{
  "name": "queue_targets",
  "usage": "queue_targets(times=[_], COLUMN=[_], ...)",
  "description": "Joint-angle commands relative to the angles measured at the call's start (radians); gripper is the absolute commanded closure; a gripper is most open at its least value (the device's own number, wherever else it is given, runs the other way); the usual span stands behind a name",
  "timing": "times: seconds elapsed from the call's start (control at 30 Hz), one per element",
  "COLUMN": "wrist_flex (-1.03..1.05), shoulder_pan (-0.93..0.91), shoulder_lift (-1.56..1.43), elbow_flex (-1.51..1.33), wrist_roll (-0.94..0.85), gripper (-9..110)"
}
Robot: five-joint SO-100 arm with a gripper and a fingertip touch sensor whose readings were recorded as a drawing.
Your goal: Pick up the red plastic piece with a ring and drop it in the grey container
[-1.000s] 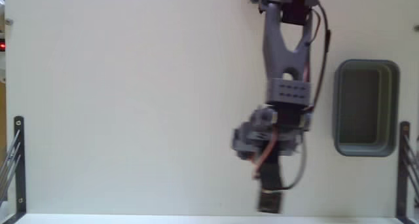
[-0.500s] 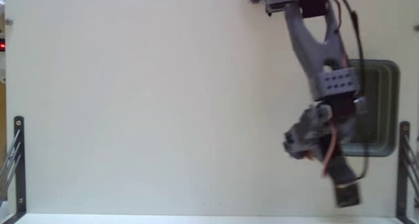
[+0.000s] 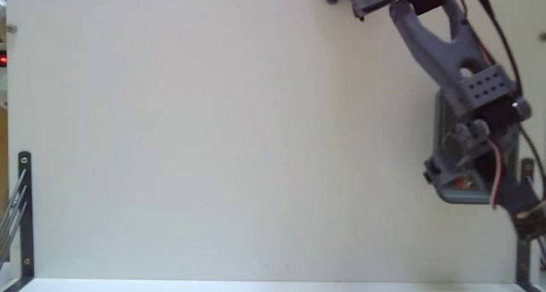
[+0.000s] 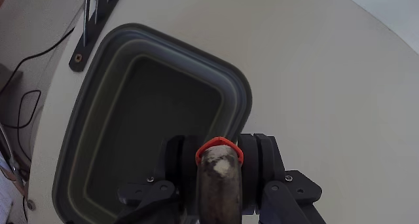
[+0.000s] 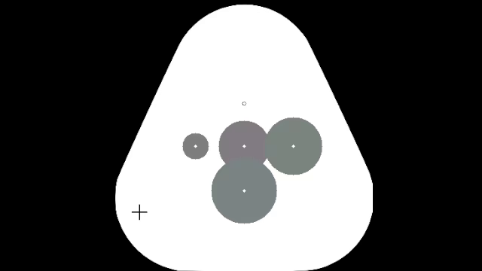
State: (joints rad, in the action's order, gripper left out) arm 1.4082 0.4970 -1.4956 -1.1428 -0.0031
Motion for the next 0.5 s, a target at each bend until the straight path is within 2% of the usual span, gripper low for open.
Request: queue_targets(times=[0.0,0.47], wrist_flex=[0.011,0.018], shoulder_pan=[0.059,0.155], shoulder_lift=[-0.114,-0.129], elbow_flex=[0.002,-0.007], wrist_roll=[0.003,0.003], gripper=[73,73])
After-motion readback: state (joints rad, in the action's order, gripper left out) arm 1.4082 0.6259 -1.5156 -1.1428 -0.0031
